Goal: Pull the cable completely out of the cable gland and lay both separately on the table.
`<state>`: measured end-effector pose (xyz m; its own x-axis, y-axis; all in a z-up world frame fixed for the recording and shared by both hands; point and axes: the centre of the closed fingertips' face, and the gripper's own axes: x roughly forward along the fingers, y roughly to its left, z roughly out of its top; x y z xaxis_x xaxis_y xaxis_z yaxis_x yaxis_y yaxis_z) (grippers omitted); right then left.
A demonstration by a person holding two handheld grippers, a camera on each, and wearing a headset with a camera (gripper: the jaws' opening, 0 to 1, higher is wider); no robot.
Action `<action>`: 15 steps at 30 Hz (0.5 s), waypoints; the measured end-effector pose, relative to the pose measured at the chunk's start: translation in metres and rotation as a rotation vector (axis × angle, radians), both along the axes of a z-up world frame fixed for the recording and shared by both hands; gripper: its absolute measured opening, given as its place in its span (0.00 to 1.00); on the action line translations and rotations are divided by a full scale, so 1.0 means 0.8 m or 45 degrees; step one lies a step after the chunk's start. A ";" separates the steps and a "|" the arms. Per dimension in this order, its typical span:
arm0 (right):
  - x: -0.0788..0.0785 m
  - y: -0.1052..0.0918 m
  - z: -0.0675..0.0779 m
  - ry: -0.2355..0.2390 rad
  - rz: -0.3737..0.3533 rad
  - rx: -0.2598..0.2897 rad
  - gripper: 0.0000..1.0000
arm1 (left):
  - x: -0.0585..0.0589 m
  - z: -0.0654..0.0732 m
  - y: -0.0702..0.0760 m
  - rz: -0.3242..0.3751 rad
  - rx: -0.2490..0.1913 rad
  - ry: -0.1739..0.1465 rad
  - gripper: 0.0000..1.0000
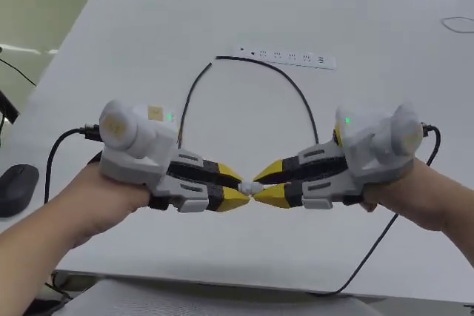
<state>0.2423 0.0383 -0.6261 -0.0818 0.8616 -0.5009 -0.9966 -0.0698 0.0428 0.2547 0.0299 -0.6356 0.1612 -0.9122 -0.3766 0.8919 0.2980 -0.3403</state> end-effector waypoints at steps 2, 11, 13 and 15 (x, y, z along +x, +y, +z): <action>0.005 -0.003 -0.002 -0.090 0.017 -0.022 0.07 | -0.001 0.000 0.000 0.003 0.001 0.004 0.15; 0.006 0.001 -0.006 -0.495 0.043 -0.128 0.07 | 0.004 0.002 0.003 0.023 -0.006 0.048 0.14; 0.008 0.001 -0.006 -0.585 0.053 -0.154 0.07 | 0.004 0.002 0.003 0.027 -0.011 0.055 0.14; 0.006 0.001 -0.009 -0.536 0.034 -0.157 0.08 | 0.002 -0.001 0.003 0.014 0.005 0.035 0.15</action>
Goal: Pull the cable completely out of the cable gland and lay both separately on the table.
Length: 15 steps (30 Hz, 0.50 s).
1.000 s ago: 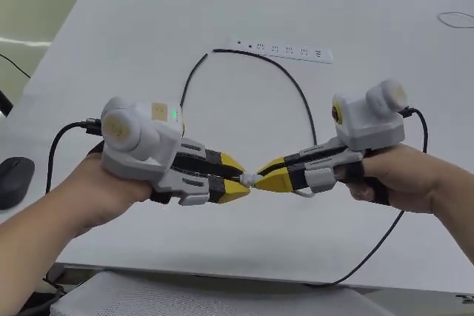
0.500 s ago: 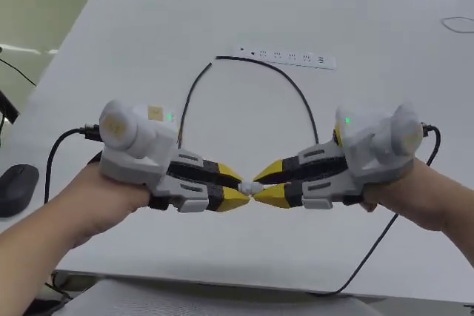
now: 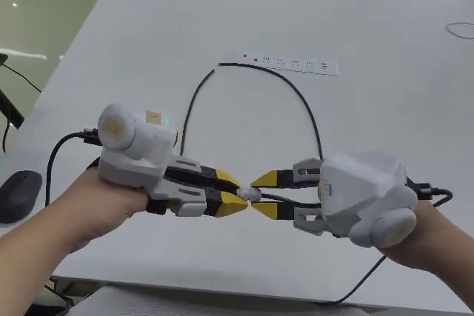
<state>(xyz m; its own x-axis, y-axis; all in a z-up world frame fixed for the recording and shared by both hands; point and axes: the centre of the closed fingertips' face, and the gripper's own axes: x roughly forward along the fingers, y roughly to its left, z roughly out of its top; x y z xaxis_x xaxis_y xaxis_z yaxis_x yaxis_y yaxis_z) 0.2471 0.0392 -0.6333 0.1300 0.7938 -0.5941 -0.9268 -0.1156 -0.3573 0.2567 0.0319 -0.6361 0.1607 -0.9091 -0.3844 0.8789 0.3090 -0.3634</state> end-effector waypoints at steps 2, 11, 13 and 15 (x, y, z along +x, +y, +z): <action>0.002 0.000 -0.002 -0.019 -0.007 -0.008 0.08 | 0.001 0.000 -0.001 0.000 0.007 -0.029 0.15; 0.008 0.001 0.001 0.127 -0.085 0.026 0.10 | 0.002 0.002 -0.003 -0.002 -0.003 -0.037 0.15; 0.011 -0.001 0.002 0.164 -0.125 0.036 0.12 | 0.005 0.004 -0.003 0.003 -0.004 -0.059 0.15; 0.015 -0.004 0.004 0.223 -0.200 0.060 0.16 | 0.005 0.006 -0.003 0.003 -0.008 -0.071 0.15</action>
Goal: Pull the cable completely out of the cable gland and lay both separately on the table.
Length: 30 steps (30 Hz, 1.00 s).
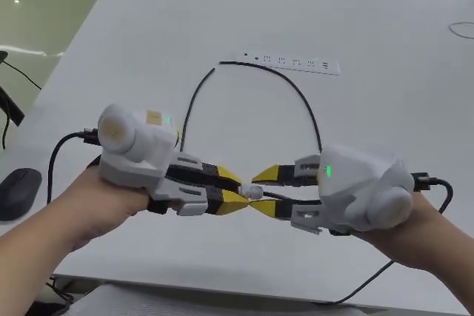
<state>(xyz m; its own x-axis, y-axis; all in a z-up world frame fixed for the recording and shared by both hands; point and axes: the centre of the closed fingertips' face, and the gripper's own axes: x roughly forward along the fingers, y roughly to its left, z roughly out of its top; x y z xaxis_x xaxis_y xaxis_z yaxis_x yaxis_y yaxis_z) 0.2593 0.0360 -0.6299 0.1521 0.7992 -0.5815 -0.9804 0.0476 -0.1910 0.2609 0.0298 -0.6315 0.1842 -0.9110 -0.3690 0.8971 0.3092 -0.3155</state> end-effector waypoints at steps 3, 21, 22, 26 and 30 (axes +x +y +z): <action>0.007 -0.009 0.004 0.039 -0.099 0.017 0.18 | 0.003 0.001 0.001 0.008 0.005 -0.021 0.15; 0.018 -0.032 -0.020 -0.045 -0.437 -0.107 0.06 | 0.012 0.002 -0.003 0.006 0.054 -0.132 0.15; 0.018 -0.030 -0.019 -0.057 -0.430 -0.105 0.05 | 0.012 0.002 -0.004 0.004 0.058 -0.136 0.15; 0.020 -0.025 -0.013 -0.097 -0.417 -0.099 0.03 | 0.012 0.003 -0.007 0.004 0.059 -0.136 0.15; 0.023 -0.023 -0.015 -0.137 -0.409 -0.124 0.01 | 0.014 0.001 -0.008 0.006 0.072 -0.145 0.15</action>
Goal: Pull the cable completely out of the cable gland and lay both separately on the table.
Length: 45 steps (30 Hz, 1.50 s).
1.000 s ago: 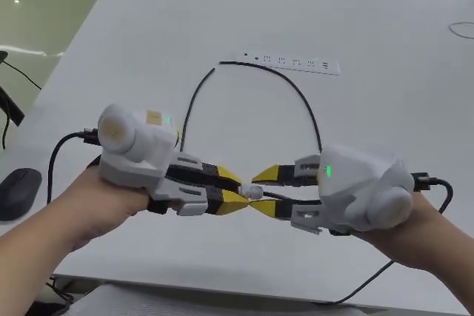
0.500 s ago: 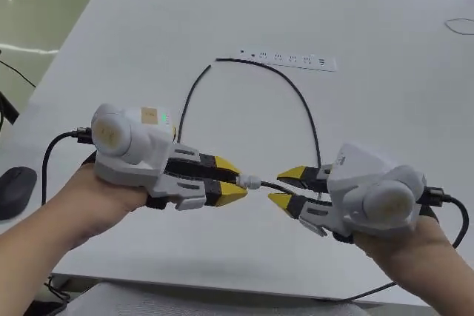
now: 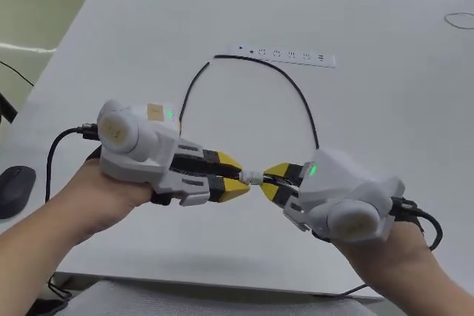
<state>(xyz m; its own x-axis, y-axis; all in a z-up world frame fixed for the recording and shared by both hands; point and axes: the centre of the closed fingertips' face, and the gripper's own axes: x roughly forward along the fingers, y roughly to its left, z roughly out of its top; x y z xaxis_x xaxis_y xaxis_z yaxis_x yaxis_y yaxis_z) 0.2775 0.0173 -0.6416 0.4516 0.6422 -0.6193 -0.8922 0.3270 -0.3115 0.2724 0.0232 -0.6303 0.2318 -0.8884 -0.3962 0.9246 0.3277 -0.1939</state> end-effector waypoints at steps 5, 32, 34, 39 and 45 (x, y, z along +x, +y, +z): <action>0.000 -0.002 -0.001 0.009 -0.001 0.004 0.00 | 0.000 -0.001 -0.001 -0.006 0.000 0.010 0.15; 0.005 -0.019 -0.014 0.099 -0.120 0.065 0.00 | 0.004 -0.008 -0.011 -0.006 0.025 -0.005 0.15; 0.006 -0.021 -0.015 0.103 -0.131 0.062 0.00 | 0.003 -0.009 -0.011 -0.005 0.027 -0.004 0.15; 0.009 -0.030 -0.019 0.126 -0.162 0.073 0.00 | 0.005 -0.008 -0.007 0.001 0.026 -0.002 0.15; 0.017 -0.046 -0.025 0.188 -0.251 0.122 0.00 | 0.009 -0.006 -0.003 0.023 0.011 0.011 0.15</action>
